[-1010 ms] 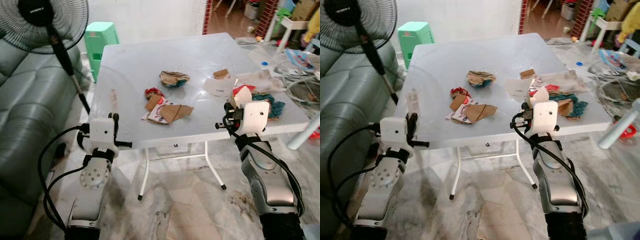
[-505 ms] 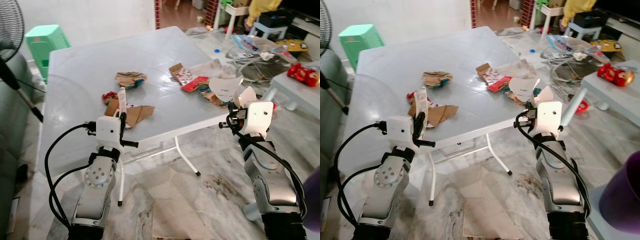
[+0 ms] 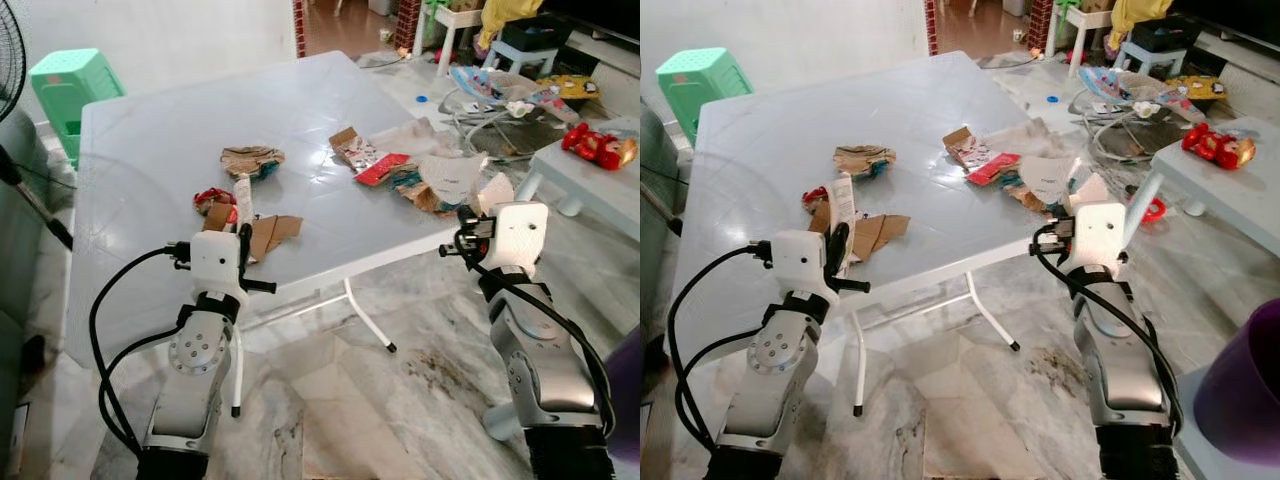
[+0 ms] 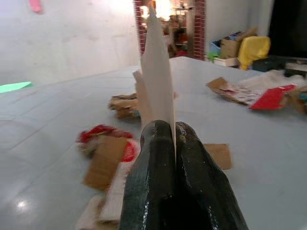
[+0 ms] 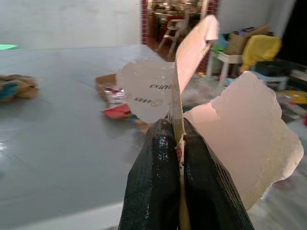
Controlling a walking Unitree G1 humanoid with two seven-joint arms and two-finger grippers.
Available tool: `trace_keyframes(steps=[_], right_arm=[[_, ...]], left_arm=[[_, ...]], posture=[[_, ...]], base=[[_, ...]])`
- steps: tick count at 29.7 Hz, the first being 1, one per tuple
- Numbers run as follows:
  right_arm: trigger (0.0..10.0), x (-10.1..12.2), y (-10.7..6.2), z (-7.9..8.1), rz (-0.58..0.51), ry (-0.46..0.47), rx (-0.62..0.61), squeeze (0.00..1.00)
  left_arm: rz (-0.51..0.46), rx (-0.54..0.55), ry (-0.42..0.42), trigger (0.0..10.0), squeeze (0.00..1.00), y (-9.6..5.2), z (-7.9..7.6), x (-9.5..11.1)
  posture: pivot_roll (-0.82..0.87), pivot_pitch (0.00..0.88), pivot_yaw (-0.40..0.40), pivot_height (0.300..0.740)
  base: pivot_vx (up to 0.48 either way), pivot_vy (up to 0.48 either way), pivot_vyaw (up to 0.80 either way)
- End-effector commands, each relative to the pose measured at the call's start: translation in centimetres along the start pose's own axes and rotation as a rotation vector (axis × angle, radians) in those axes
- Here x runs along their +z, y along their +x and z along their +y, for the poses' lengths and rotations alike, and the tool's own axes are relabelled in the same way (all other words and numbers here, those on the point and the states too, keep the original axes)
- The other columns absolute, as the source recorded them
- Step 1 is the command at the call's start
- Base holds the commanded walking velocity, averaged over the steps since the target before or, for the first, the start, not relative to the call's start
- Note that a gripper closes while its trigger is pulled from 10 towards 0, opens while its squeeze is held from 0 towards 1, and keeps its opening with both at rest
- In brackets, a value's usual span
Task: Picking trash to rubbish bin
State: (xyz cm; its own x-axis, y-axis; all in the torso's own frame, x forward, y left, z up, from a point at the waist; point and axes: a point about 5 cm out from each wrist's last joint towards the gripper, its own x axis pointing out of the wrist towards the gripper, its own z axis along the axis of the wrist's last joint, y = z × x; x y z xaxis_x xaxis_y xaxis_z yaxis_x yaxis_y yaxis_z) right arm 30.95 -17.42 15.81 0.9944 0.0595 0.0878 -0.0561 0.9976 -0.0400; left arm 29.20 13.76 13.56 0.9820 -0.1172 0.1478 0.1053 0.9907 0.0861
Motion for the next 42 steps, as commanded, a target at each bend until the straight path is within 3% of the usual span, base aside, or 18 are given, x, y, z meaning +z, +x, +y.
trace_keyframes(steps=[1,32,42], right_arm=[[10.0,0.41,0.11,0.24,-0.018,-0.005,0.012,0.0],[10.0,0.44,0.06,0.05,-0.014,-0.014,0.011,0.0],[10.0,0.42,0.03,0.04,-0.014,-0.015,0.01,0.0]], left_arm=[[0.006,0.007,0.0,10.0,0.0,-0.18,0.3,-0.03],[0.004,0.007,-0.026,10.0,0.0,-0.27,0.24,-0.03],[0.007,0.014,-0.032,10.0,0.0,-0.29,0.33,-0.06]], posture=[[-0.05,0.035,0.036,0.74],[-0.06,0.039,0.03,0.74],[-0.06,0.041,0.031,0.74]], base=[[0.0,0.0,0.0],[0.0,0.0,0.0],[0.0,-0.277,0.0]])
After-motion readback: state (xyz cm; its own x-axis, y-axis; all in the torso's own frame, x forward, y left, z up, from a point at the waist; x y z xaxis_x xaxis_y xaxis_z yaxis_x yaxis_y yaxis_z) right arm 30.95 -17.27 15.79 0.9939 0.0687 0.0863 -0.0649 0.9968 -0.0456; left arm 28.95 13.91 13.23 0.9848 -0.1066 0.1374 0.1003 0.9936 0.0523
